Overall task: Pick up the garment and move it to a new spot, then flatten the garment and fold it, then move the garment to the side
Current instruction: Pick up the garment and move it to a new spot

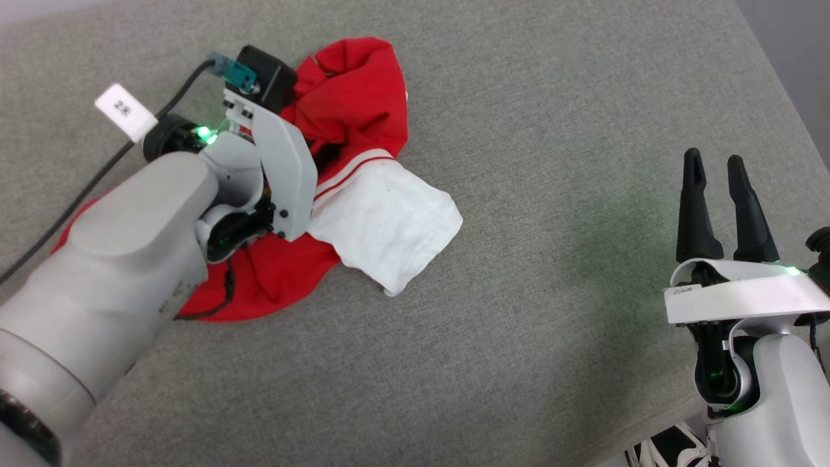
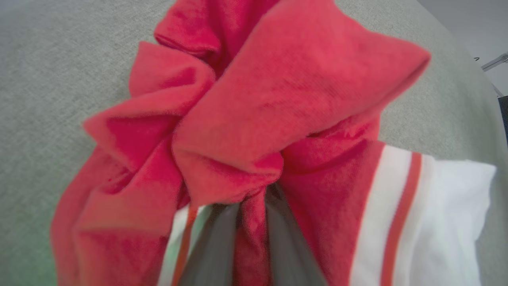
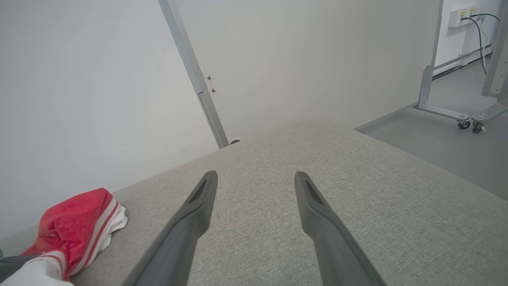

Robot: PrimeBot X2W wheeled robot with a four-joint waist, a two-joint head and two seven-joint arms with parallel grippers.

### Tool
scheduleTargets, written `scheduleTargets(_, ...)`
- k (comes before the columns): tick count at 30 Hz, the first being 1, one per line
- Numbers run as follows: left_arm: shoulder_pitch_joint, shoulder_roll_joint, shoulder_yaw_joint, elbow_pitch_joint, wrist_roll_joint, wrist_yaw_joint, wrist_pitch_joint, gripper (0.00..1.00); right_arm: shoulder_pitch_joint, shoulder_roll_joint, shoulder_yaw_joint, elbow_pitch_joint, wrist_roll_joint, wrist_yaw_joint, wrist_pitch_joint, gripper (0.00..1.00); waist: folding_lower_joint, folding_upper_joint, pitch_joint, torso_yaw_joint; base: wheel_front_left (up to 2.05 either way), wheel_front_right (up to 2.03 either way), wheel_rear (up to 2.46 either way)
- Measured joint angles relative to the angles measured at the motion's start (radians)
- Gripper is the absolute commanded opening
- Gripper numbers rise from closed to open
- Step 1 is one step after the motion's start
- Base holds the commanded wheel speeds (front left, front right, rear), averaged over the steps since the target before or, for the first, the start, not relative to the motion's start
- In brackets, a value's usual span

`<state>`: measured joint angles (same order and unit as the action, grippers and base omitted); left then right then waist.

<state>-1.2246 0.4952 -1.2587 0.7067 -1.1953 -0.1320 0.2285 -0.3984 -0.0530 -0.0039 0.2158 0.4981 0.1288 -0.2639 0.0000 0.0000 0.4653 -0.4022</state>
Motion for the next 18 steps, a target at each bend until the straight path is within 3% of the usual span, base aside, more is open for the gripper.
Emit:
scheduleTargets(2, 0.001, -0.005, 0.0, 0.001, 0.0, 0.0, 0.0, 0.0, 0.0, 0.0, 0.005, -0.001, -0.005, 0.0, 0.0, 1.0, -0.0001, 0.0, -0.005, 0.003, 0.0, 0.0, 0.0)
scheduleTargets(3, 0.002, -0.01, -0.001, 0.0, 0.0, 0.0, 0.0, 0.08, 0.0, 0.0, 0.007, -0.002, -0.007, 0.0, 0.0, 1.0, 0.0, 0.0, -0.008, 0.006, 0.0, 0.0, 0.0)
scheduleTargets(4, 0.002, -0.014, -0.003, -0.003, -0.001, 0.001, -0.005, 0.45, 0.0, 0.0, 0.008, -0.001, -0.012, 0.0, 0.0, 1.0, 0.0, 0.0, -0.011, 0.009, 0.0, 0.0, 0.0)
scheduleTargets(5, 0.003, -0.016, -0.006, -0.009, -0.001, 0.002, -0.014, 0.94, 0.0, 0.0, 0.009, -0.001, -0.018, 0.0, 0.0, 1.0, 0.0, 0.0, -0.015, 0.013, 0.0, 0.0, 0.0)
scheduleTargets(6, 0.005, -0.021, -0.007, -0.016, -0.002, 0.002, -0.023, 1.0, 0.001, 0.0, 0.008, 0.0, -0.028, 0.0, 0.0, 1.0, -0.0001, 0.0, -0.02, 0.019, 0.0, 0.0, 0.0)
scheduleTargets(11, 0.013, -0.051, -0.02, -0.064, -0.033, 0.002, -0.1, 1.0, 0.012, 0.001, 0.002, 0.02, -0.083, 0.0, 0.0, 1.0, 0.0, 0.0, -0.05, 0.064, 0.0, 0.0, 0.0)
scheduleTargets(18, 0.04, -0.056, -0.006, -0.122, -0.127, 0.001, -0.292, 1.0, 0.037, -0.011, 0.016, 0.069, -0.142, 0.0, 0.0, 1.0, -0.0001, 0.0, -0.124, 0.153, 0.0, 0.0, 0.0)
